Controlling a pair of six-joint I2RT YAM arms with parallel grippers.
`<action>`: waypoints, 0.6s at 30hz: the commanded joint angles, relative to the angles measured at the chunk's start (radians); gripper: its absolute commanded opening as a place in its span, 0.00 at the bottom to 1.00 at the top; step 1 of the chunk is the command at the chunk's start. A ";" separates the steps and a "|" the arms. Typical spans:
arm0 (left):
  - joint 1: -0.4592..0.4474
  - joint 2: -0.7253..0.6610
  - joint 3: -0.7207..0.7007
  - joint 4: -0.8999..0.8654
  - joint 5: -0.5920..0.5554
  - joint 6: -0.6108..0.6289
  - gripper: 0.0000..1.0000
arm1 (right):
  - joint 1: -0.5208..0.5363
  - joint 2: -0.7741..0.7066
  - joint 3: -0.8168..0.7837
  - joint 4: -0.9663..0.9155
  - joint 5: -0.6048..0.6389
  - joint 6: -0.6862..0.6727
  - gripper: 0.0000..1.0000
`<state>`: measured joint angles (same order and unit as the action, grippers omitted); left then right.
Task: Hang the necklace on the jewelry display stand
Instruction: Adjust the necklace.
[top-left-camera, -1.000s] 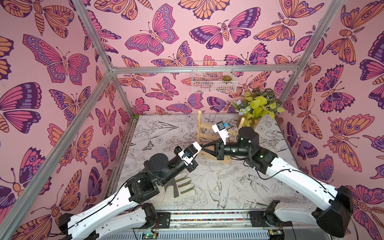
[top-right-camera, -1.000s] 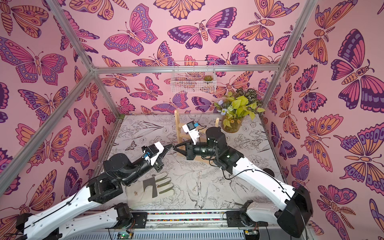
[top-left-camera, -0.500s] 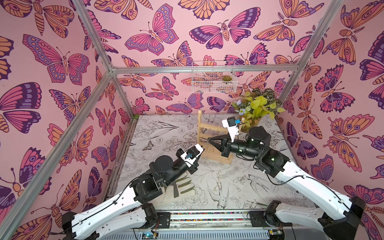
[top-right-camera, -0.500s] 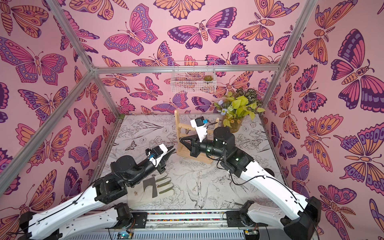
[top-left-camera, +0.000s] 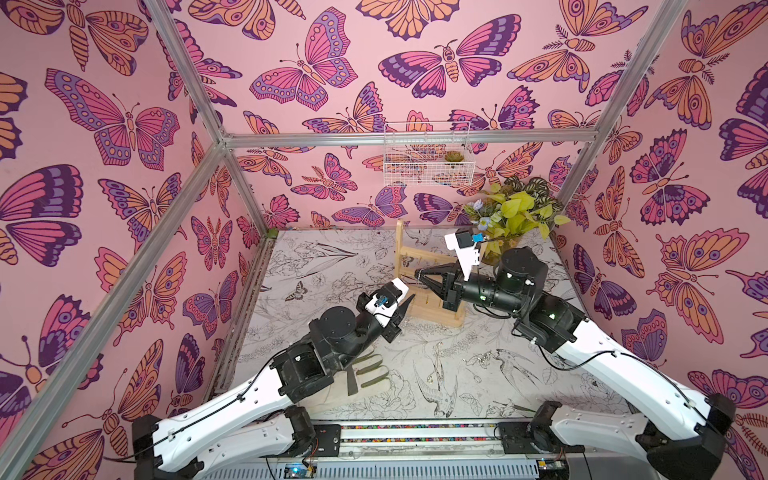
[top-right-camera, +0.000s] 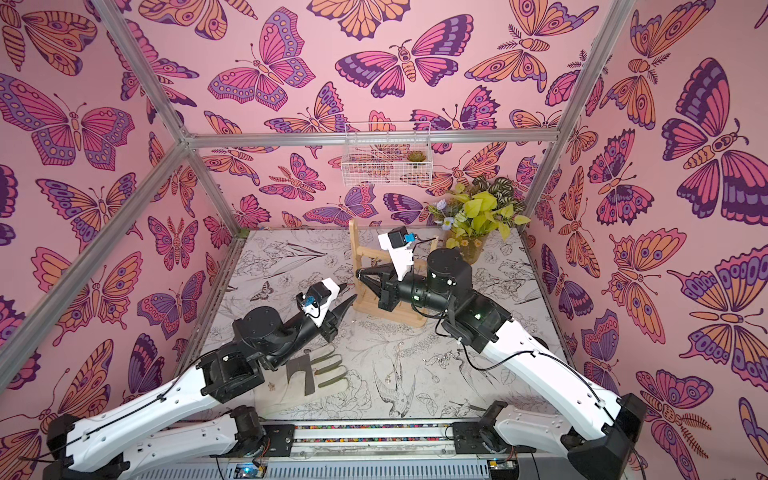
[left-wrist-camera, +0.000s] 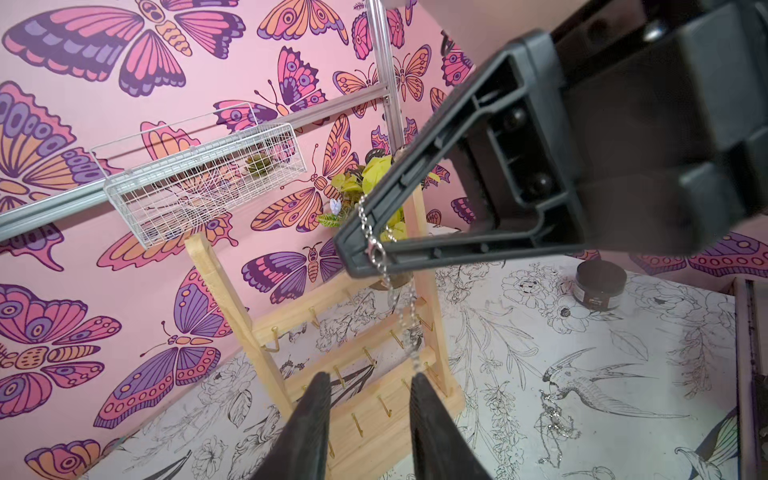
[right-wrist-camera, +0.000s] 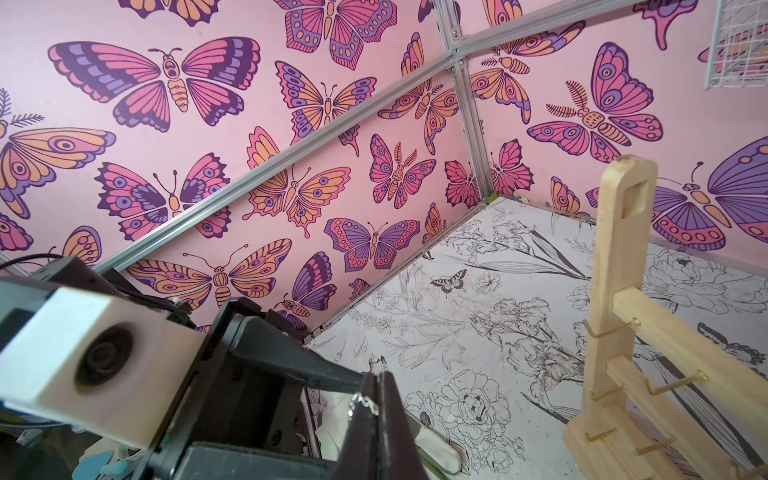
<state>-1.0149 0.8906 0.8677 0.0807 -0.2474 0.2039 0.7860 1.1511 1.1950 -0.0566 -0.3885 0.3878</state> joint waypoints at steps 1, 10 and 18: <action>0.006 0.008 0.036 0.013 -0.001 -0.055 0.35 | 0.017 0.018 0.046 -0.034 0.005 -0.023 0.00; 0.011 0.008 0.043 0.013 -0.017 -0.074 0.30 | 0.073 0.038 0.078 -0.099 0.056 -0.081 0.00; 0.010 0.016 0.048 0.025 -0.032 -0.074 0.24 | 0.088 0.033 0.080 -0.126 0.084 -0.098 0.00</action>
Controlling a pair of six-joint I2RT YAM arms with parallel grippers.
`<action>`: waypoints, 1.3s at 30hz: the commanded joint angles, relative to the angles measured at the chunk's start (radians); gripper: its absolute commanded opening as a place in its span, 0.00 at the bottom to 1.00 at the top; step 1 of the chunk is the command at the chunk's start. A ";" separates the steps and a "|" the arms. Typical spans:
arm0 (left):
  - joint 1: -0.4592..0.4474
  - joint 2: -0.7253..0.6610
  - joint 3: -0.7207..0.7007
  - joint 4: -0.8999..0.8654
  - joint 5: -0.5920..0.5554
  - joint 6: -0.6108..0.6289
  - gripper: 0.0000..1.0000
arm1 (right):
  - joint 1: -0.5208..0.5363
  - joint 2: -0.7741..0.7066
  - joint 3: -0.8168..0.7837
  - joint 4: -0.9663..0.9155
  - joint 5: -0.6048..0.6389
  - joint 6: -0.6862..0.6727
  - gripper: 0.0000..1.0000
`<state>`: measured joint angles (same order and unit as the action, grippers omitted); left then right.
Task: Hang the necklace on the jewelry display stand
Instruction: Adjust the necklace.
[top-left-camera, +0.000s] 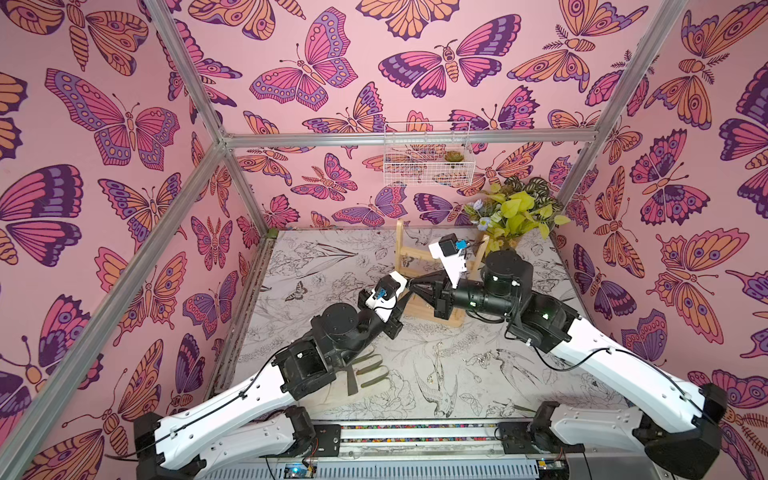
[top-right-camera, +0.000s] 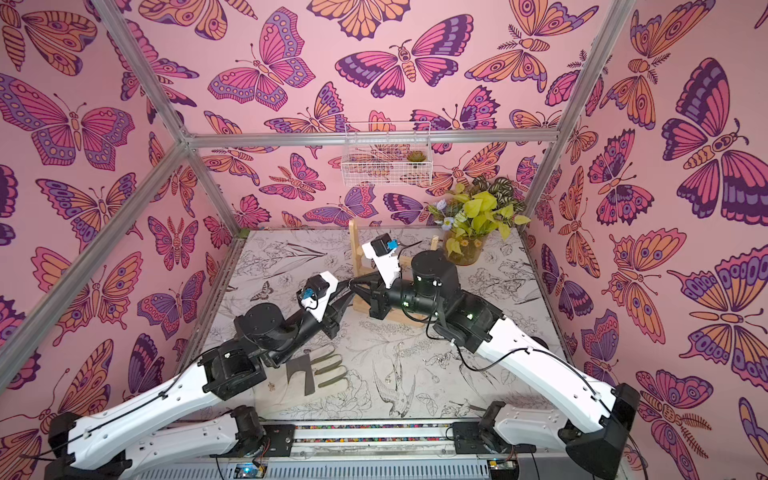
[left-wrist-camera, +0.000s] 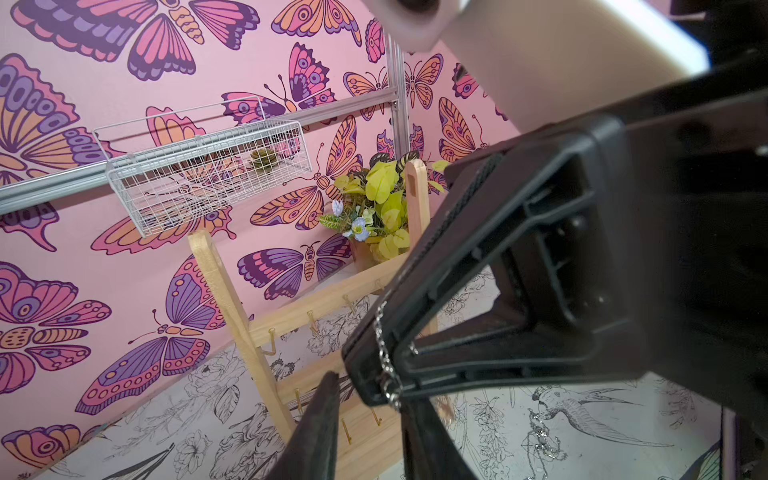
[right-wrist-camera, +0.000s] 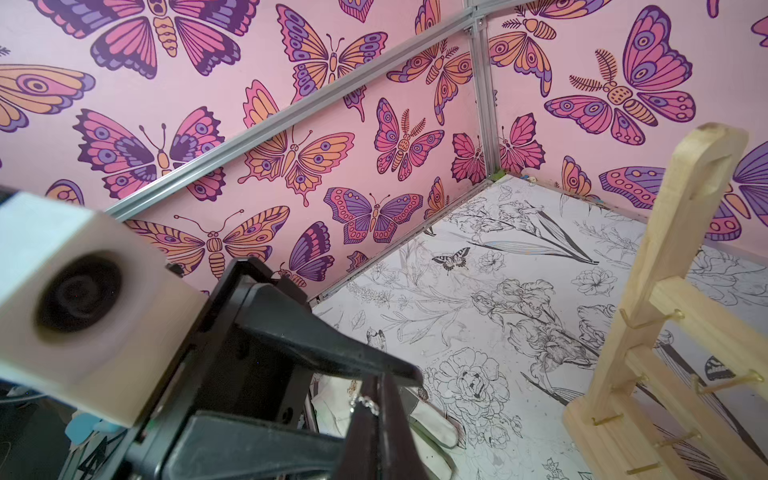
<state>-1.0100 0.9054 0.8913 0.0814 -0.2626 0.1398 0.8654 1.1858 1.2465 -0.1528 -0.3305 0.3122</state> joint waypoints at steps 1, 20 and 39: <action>0.005 0.000 0.023 0.026 -0.019 -0.011 0.23 | 0.009 -0.003 0.029 -0.029 0.030 -0.022 0.00; 0.006 0.072 -0.003 0.101 -0.183 0.020 0.18 | 0.015 -0.012 0.016 0.018 -0.035 0.086 0.00; 0.002 0.053 0.033 0.094 -0.300 0.139 0.00 | 0.025 -0.029 0.023 -0.111 0.075 -0.050 0.00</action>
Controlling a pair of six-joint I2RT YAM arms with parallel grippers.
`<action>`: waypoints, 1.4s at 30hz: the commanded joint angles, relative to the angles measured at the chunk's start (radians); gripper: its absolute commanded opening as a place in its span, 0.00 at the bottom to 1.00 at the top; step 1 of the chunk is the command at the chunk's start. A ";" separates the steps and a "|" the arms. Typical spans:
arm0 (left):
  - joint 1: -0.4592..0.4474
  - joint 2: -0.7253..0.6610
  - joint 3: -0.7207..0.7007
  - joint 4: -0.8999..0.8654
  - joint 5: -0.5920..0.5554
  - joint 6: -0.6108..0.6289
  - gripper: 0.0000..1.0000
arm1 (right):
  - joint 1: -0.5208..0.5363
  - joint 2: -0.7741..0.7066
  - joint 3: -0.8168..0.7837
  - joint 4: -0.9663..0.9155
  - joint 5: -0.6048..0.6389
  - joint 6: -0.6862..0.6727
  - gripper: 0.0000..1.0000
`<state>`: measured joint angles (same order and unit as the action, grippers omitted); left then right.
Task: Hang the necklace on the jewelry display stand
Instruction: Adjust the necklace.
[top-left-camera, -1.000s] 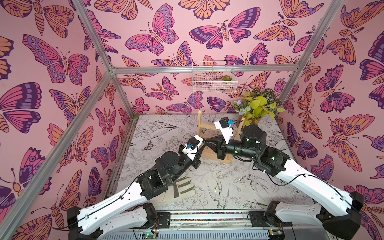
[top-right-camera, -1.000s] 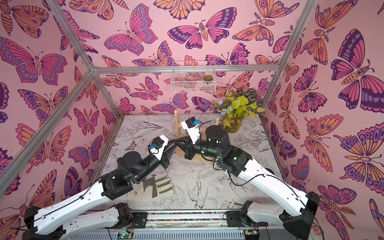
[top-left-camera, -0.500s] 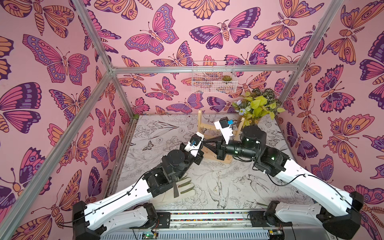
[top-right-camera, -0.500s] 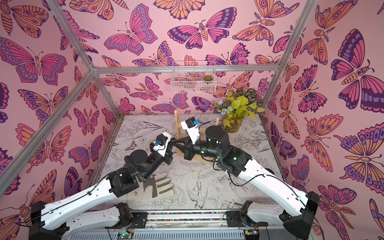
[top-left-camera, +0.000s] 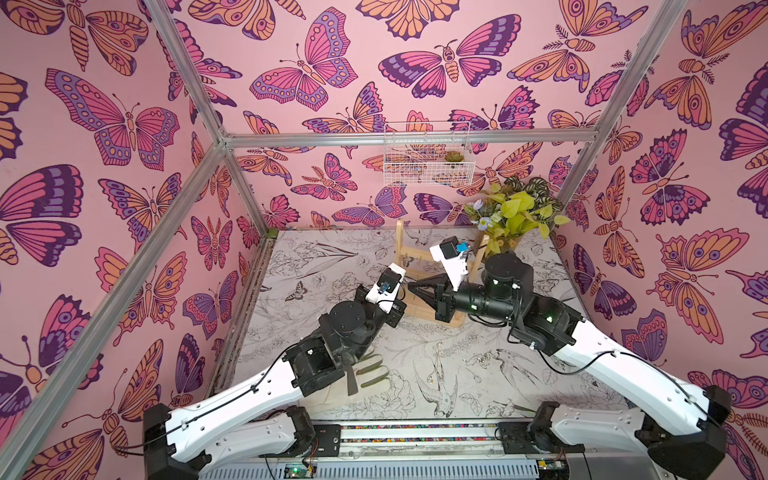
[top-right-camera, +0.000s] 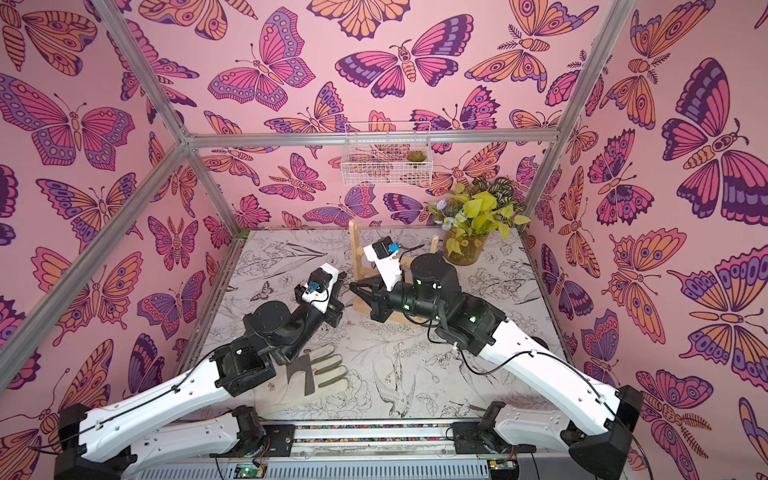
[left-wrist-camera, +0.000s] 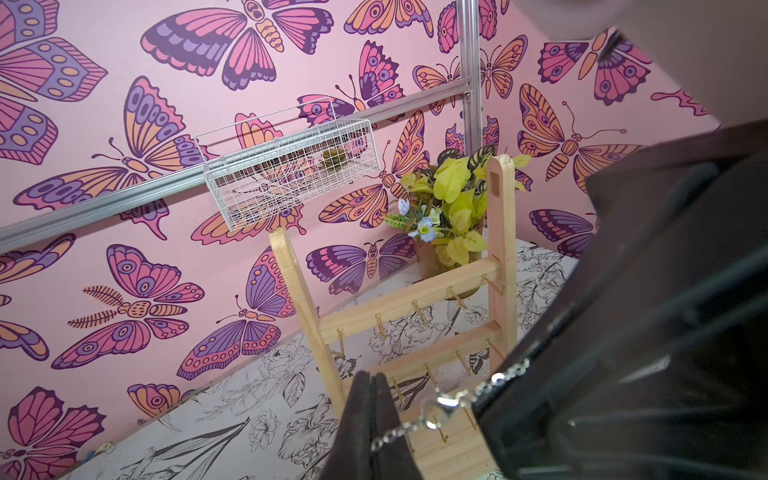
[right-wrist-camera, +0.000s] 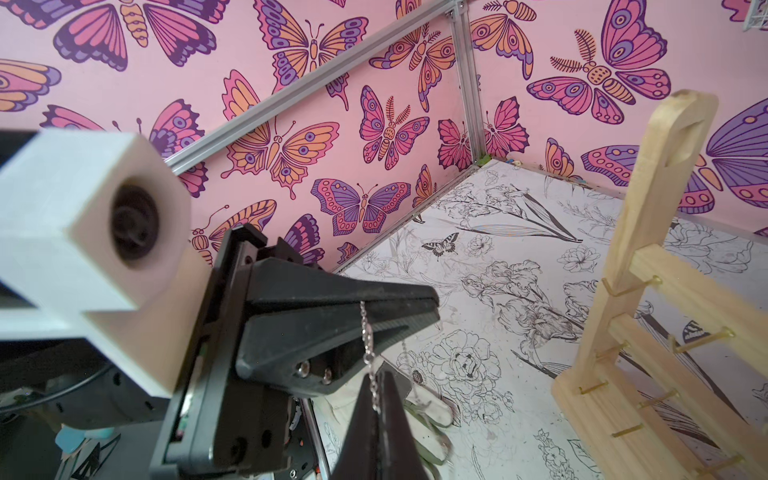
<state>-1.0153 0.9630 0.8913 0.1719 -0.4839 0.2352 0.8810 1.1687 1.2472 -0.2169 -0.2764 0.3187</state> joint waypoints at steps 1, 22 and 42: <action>0.006 -0.002 0.041 0.002 -0.081 0.047 0.00 | 0.012 -0.011 0.026 -0.061 0.026 -0.071 0.00; -0.017 0.056 0.216 -0.136 -0.086 0.058 0.00 | 0.055 -0.007 0.017 -0.060 0.157 -0.178 0.00; -0.050 0.102 0.343 -0.203 -0.061 0.059 0.00 | 0.065 0.008 -0.038 0.074 0.125 -0.164 0.08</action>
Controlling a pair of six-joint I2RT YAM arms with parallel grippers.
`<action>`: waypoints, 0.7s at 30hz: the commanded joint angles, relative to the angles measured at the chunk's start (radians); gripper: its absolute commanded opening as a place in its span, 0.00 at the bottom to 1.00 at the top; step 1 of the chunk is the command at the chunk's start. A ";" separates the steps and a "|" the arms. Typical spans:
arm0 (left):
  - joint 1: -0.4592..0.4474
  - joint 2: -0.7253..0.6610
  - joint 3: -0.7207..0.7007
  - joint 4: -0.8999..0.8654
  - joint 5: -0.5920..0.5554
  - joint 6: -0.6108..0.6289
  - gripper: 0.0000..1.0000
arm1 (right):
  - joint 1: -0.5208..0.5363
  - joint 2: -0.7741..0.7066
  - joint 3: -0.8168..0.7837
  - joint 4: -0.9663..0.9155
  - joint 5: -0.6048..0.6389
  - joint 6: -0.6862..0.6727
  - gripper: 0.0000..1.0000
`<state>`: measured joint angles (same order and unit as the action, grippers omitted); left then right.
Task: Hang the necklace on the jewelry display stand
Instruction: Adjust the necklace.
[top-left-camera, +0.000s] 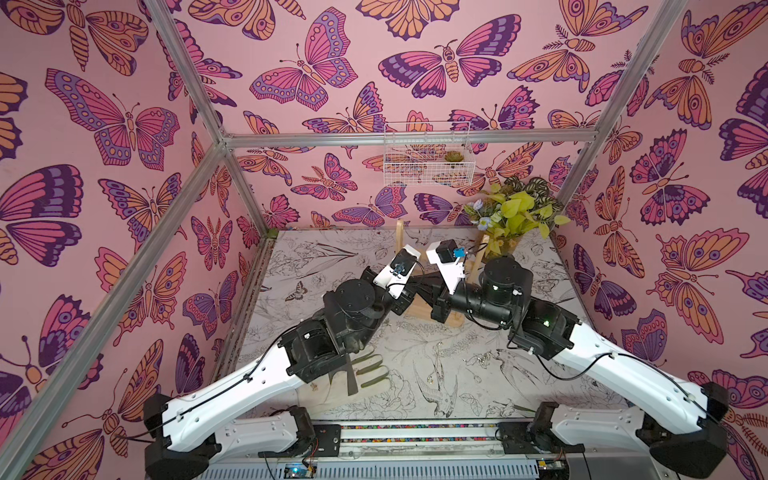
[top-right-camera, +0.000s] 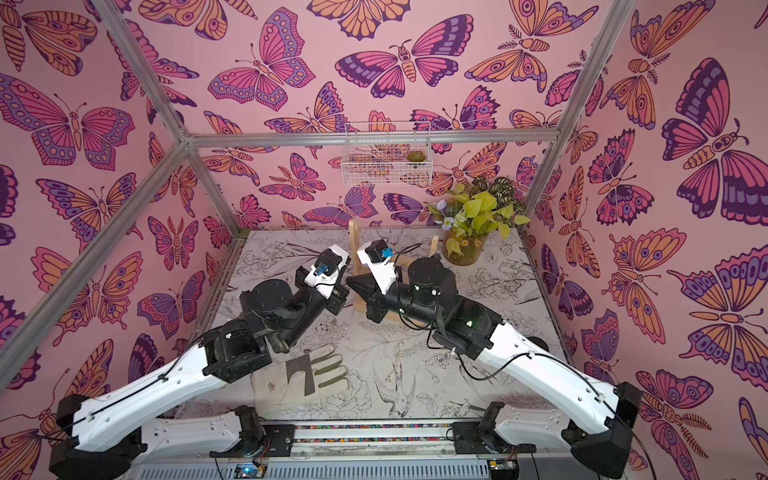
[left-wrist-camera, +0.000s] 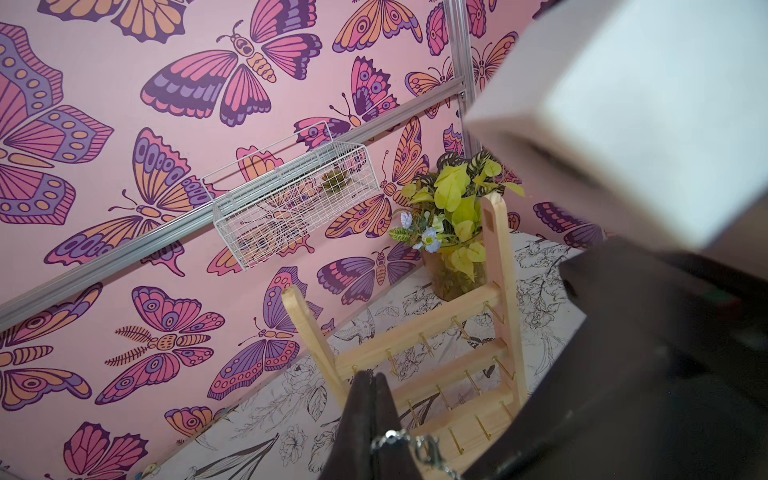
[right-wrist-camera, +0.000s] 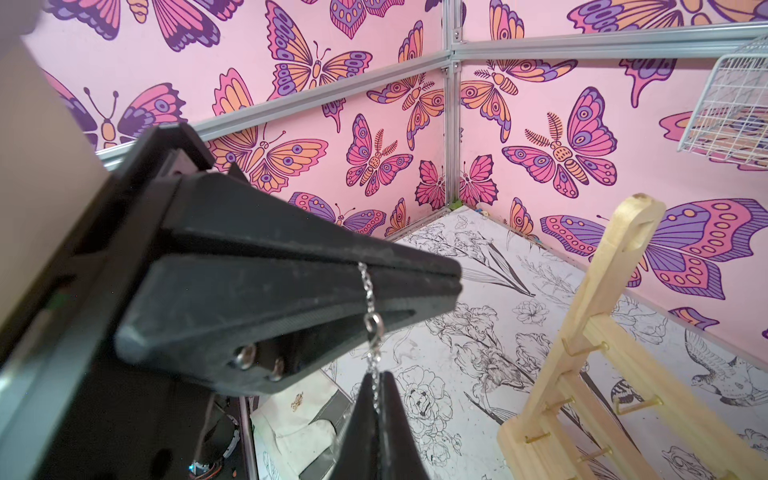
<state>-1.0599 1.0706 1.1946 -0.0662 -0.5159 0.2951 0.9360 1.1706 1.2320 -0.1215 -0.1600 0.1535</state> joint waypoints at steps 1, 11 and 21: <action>-0.008 -0.005 0.042 0.035 -0.030 0.001 0.00 | 0.011 0.006 -0.027 -0.015 0.018 0.003 0.11; -0.029 -0.006 0.059 0.035 -0.027 0.008 0.00 | 0.011 -0.005 -0.068 0.079 0.127 0.007 0.24; -0.036 -0.014 0.057 0.035 -0.035 0.012 0.00 | 0.011 -0.007 -0.093 0.152 0.162 0.017 0.22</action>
<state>-1.0889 1.0718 1.2339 -0.0521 -0.5323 0.2993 0.9398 1.1706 1.1423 -0.0162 -0.0181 0.1574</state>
